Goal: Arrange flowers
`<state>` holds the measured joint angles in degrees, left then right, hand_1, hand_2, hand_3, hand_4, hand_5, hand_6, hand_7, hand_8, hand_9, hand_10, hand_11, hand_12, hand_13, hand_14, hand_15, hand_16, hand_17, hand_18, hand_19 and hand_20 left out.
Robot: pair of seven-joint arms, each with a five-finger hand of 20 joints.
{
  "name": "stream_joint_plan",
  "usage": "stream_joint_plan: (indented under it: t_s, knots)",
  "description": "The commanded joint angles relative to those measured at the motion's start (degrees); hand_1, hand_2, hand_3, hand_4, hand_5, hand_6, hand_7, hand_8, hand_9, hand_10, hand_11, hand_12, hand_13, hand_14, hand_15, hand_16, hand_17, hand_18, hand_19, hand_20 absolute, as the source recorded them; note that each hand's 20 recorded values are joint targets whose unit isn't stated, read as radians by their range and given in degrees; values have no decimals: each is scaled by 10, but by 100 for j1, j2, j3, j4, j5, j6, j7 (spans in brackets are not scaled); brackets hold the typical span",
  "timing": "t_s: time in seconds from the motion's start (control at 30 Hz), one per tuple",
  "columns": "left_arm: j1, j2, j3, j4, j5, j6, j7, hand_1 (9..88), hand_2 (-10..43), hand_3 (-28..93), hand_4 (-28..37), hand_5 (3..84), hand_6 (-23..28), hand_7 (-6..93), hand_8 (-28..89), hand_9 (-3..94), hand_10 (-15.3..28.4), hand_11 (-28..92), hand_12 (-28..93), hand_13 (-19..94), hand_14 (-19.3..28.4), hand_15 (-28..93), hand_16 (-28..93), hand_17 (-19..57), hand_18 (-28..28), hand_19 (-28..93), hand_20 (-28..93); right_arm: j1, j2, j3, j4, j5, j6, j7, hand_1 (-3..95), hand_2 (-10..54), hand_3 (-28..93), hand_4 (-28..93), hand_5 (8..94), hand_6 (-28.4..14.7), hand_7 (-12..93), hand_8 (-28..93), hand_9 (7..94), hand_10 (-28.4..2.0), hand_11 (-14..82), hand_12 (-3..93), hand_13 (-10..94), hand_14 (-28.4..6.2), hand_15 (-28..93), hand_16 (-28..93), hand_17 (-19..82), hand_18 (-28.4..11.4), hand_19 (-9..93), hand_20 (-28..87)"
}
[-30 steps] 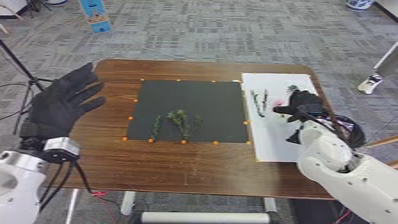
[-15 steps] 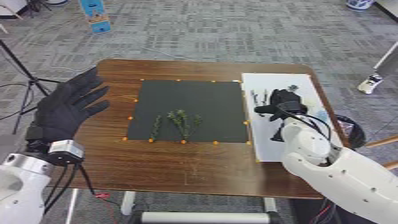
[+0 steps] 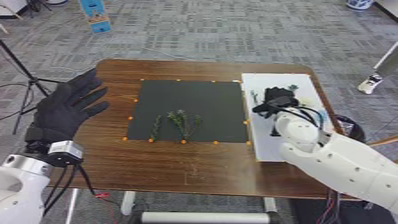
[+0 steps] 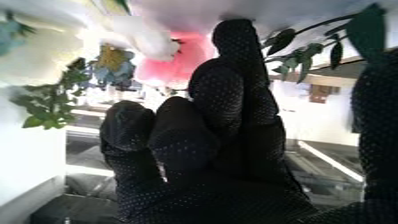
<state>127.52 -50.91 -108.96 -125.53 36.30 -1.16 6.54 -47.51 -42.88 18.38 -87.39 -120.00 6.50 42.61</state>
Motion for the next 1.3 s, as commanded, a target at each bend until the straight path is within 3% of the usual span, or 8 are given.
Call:
stream_joint_plan:
  t_s: [0.03, 0.13, 0.2, 0.47, 0.8, 1.3]
  knots:
    - [20, -78, 22, -16, -42, 86, -47, 223, -77, 682, -283, 270, 22, 159, -84, 241, 110, 134, 164, 196, 131, 171, 43, -119, 218, 406, 79, 115, -548, -373, 397, 159, -414, -187, 282, -95, 765, -281, 722, -8, 433, -97, 769, -110, 586, 444, 750, -81, 838, 414, 427, -225, 932, 544]
    - [-12, -69, 44, 2, -32, 62, -62, 223, -76, 683, -283, 271, 22, 160, -84, 241, 109, 134, 164, 196, 131, 170, 42, -119, 218, 406, 79, 14, -593, -271, 405, 269, -436, -242, 358, -95, 745, -279, 752, 11, 423, 153, 807, -91, 593, 465, 783, -69, 844, 435, 466, -218, 932, 583]
    - [0, -73, 44, 0, -41, 79, -60, 223, -76, 683, -283, 270, 22, 160, -84, 241, 109, 134, 164, 196, 131, 170, 42, -119, 219, 406, 79, -76, -602, -150, 349, 422, -496, -269, 427, -95, 743, -274, 767, 19, 434, 201, 822, -82, 600, 470, 797, -65, 848, 443, 479, -217, 932, 597]
    - [72, -89, -2, -23, -40, 79, -73, 221, -75, 685, -283, 270, 22, 159, -84, 241, 109, 135, 164, 196, 131, 169, 42, -119, 219, 407, 79, -393, -438, 159, -134, 702, -512, -439, 452, -95, 786, -236, 785, 17, 456, 216, 839, -79, 610, 481, 811, -65, 858, 450, 491, -217, 932, 611]
    - [31, -68, 27, 13, -43, 14, -126, 220, -73, 686, -283, 271, 22, 159, -83, 241, 109, 135, 163, 196, 130, 170, 42, -119, 219, 406, 79, -729, -374, 488, -830, 621, -491, -605, 444, -95, 795, -206, 781, 16, 468, 229, 844, -79, 622, 489, 817, -67, 868, 452, 501, -219, 932, 628]
    - [2, -63, 70, 27, -46, 7, -150, 219, -71, 687, -283, 270, 22, 160, -84, 241, 110, 135, 164, 195, 132, 172, 42, -119, 219, 406, 80, -1065, -855, 711, -1105, 594, -568, -617, 442, -95, 792, -198, 792, 20, 467, 228, 857, -76, 619, 487, 835, -61, 867, 453, 524, -220, 932, 641]
